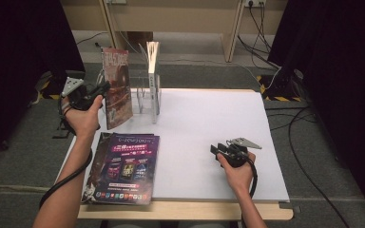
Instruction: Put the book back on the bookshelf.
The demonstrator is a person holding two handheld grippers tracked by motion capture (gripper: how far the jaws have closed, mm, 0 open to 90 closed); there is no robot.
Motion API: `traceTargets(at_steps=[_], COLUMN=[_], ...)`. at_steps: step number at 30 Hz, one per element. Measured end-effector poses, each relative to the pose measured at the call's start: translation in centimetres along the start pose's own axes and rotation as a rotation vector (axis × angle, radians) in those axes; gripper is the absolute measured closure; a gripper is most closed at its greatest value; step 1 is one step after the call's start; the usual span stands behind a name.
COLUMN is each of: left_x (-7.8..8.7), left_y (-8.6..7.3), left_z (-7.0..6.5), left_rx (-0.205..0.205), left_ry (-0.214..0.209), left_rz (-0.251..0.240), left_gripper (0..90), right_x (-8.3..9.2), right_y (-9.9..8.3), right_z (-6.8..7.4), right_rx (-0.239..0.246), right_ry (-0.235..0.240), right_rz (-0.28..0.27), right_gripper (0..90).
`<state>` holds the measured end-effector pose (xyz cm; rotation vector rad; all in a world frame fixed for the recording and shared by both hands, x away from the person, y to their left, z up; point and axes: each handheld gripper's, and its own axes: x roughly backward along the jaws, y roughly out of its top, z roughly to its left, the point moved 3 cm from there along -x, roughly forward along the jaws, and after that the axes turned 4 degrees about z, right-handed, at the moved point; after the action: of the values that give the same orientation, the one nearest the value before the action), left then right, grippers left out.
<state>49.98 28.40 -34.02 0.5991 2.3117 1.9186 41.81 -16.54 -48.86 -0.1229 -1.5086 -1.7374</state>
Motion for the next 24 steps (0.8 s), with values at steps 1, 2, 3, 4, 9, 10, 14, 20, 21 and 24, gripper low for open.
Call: traceTargets(at_steps=[1,2,3,4,9,10,14,20,21,24], left_x=[-0.1,-0.3,-0.4,-0.5,-1.3,-1.4,-2.4,-4.0,-4.3,-5.3], left_y=[0.0,0.0,0.0,0.0,0.3,0.3,0.7,0.9,0.9,0.9], left_z=[0.0,0.0,0.1,0.0,-0.2,-0.2,-0.3,0.2,0.3,0.7], left_rx=[-0.001,0.000,-0.002,-0.004,-0.011,-0.012,-0.026,-0.032,-0.033,-0.047], left_ry=[0.001,0.002,0.003,0.003,0.009,0.009,0.020,0.039,0.045,0.062], left_rz=[0.000,-0.001,-0.002,-0.001,-0.006,-0.008,-0.003,-0.011,-0.015,-0.031], left_gripper=[84.5,84.5,84.5,84.4,84.4,84.4,84.4,84.5,84.4,84.3], right_x=[-0.1,-0.1,-0.1,-0.2,-0.2,-0.2,-0.2,-0.3,-0.3,-0.5], right_y=[0.0,-0.1,-0.1,-0.1,-0.1,-0.1,-0.1,-0.2,-0.2,-0.3], right_z=[0.0,0.1,0.1,0.1,0.1,0.1,0.1,0.0,0.0,-0.1], right_rx=[0.007,-0.002,0.001,0.004,0.004,0.001,-0.007,-0.002,0.000,0.003], right_ry=[-0.001,0.002,0.002,0.002,0.004,0.006,0.008,0.011,0.010,0.012], right_rz=[0.001,0.008,0.006,0.004,0.004,0.006,0.009,0.008,0.009,0.009], right_gripper=[61.1,61.1,61.1,61.2,61.2,61.1,61.1,61.1,61.2,61.2])
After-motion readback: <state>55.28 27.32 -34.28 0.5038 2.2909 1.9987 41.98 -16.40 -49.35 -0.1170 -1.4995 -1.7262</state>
